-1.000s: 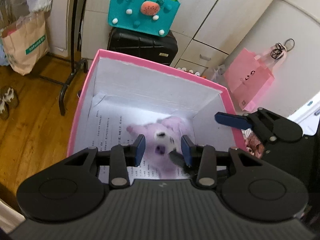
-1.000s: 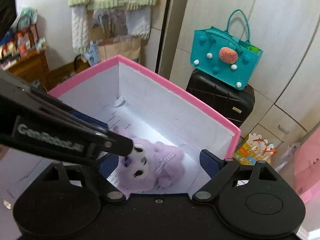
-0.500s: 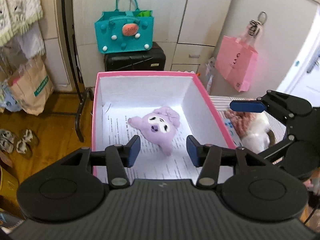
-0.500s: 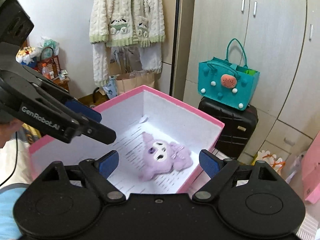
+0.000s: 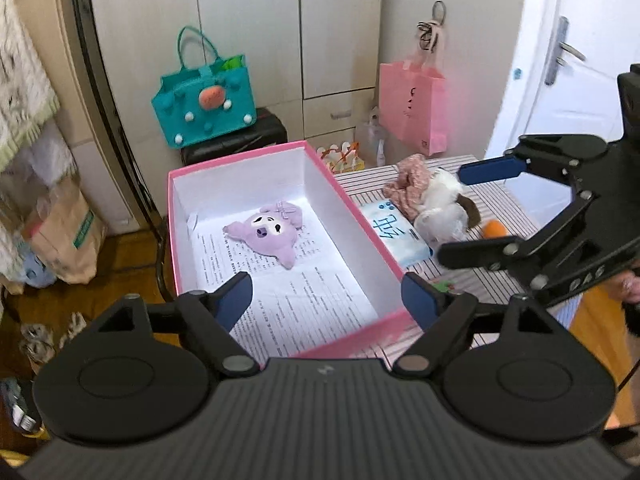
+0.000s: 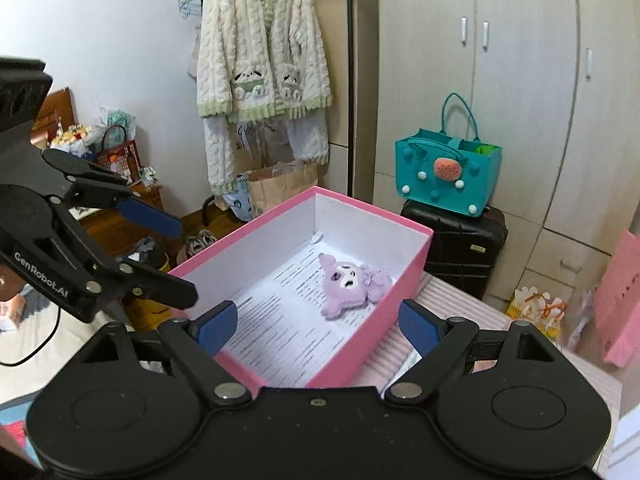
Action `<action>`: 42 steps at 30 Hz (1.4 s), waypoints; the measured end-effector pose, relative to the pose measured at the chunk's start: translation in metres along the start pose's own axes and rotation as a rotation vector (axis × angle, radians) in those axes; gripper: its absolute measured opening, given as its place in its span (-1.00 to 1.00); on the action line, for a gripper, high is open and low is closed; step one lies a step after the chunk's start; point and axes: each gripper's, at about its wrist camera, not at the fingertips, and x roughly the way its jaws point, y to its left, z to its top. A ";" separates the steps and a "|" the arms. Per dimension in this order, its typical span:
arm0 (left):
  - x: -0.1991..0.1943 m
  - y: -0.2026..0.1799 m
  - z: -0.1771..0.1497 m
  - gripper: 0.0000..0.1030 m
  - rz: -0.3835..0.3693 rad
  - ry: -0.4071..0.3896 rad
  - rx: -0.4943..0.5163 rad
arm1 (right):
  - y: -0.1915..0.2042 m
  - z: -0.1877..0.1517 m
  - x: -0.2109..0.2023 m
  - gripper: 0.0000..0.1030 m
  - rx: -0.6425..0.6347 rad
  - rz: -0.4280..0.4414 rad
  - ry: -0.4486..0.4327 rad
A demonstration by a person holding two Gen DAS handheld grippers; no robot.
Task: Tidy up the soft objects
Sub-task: 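Move the left gripper to the red strawberry plush and grasp it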
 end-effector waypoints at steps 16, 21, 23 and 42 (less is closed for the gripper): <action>-0.034 -0.065 -0.043 0.82 -0.049 -0.011 0.141 | 0.011 -0.063 -0.090 0.77 -0.038 -0.043 -0.022; -0.020 -0.072 -0.055 0.82 -0.122 -0.031 0.115 | 0.003 -0.089 -0.102 0.77 -0.010 -0.011 -0.061; -0.007 -0.067 -0.061 0.83 -0.168 -0.032 0.047 | 0.001 -0.098 -0.104 0.77 -0.021 -0.012 -0.066; 0.091 -0.118 -0.099 0.76 -0.242 -0.155 -0.016 | -0.061 -0.178 -0.068 0.76 0.091 -0.165 -0.098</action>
